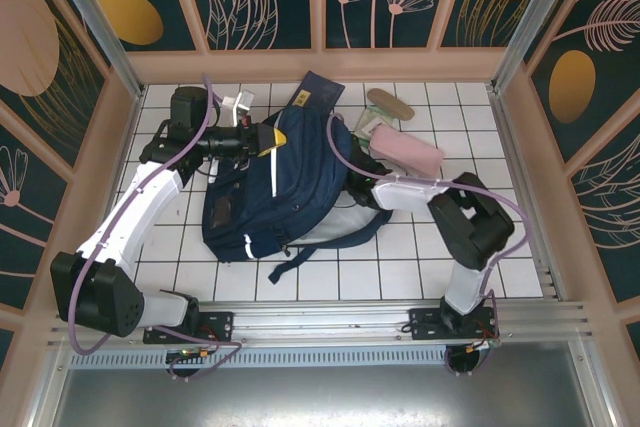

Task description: Pack books, pencil case, and school supplies into a backpack

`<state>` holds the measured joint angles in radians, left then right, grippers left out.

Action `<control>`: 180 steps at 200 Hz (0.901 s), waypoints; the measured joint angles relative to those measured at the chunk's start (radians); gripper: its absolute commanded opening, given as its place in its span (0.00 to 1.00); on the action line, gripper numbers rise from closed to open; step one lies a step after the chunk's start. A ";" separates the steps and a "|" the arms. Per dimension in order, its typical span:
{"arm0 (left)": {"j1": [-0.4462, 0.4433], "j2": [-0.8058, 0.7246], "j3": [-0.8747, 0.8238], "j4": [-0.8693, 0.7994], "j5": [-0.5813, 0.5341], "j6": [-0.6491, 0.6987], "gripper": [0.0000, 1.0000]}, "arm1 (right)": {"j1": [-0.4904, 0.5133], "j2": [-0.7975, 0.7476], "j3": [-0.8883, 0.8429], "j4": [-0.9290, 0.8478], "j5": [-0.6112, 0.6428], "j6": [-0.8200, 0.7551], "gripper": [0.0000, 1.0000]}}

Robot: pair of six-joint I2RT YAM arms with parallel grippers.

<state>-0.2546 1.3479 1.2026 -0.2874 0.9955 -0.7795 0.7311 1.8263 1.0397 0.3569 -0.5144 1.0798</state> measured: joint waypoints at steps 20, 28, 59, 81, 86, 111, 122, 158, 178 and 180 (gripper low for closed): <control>0.006 0.000 0.000 0.000 0.000 0.000 0.00 | 0.016 0.056 0.040 0.013 0.026 0.014 0.41; 0.008 0.000 0.000 0.000 0.000 0.000 0.00 | 0.017 0.075 0.058 0.013 0.033 0.013 0.53; 0.018 0.000 0.000 0.000 0.000 -0.001 0.00 | 0.017 0.093 0.087 -0.003 0.058 -0.021 0.69; 0.027 0.000 0.000 0.000 0.000 -0.001 0.00 | 0.015 0.057 0.081 -0.038 0.087 -0.051 0.74; 0.029 0.000 0.000 0.000 0.000 -0.001 0.00 | 0.014 0.043 0.075 -0.046 0.095 -0.058 0.76; 0.042 -0.001 0.000 0.008 0.000 -0.005 0.00 | -0.006 -0.044 0.019 -0.078 0.111 -0.082 0.81; 0.044 -0.001 0.000 0.009 0.001 -0.008 0.00 | -0.018 -0.081 -0.005 -0.082 0.121 -0.090 0.81; 0.052 -0.002 0.000 0.014 -0.001 -0.011 0.00 | -0.047 -0.210 -0.072 -0.142 0.168 -0.138 0.80; 0.053 -0.003 0.000 0.006 -0.018 0.000 0.00 | -0.058 -0.309 -0.124 -0.198 0.237 -0.159 0.79; 0.053 -0.003 0.000 0.003 -0.019 0.001 0.00 | -0.058 -0.317 -0.128 -0.204 0.245 -0.159 0.79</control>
<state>-0.2016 1.3449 1.2022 -0.2844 0.9764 -0.7784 0.6731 1.5093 0.9115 0.1524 -0.2699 0.9207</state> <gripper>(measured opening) 0.064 0.798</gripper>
